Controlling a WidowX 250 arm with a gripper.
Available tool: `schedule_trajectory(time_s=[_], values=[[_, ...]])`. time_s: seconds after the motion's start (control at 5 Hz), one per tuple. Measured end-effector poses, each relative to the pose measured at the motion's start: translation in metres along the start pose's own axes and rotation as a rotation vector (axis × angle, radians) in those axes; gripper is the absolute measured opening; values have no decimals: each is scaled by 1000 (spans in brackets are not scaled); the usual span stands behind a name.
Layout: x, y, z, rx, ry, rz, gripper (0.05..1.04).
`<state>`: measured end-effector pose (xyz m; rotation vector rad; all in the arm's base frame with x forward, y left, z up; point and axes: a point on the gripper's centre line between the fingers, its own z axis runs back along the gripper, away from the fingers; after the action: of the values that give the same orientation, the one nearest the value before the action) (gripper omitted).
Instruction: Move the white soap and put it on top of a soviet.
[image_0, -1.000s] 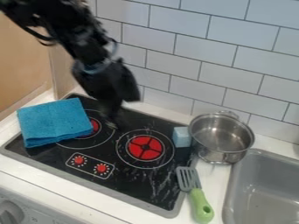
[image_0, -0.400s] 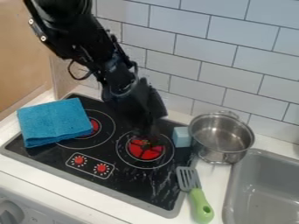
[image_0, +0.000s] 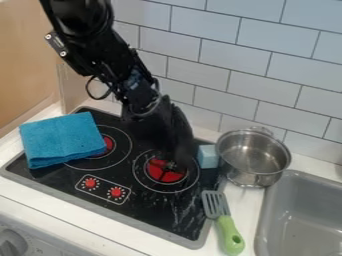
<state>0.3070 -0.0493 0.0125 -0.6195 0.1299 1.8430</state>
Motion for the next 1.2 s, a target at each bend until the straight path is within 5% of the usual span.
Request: schedule_trajectory(time_s=[1.0, 1.2], values=[[-21, 2, -15, 2, 38, 25, 959], [-20, 1, -20, 9, 36, 14, 654]])
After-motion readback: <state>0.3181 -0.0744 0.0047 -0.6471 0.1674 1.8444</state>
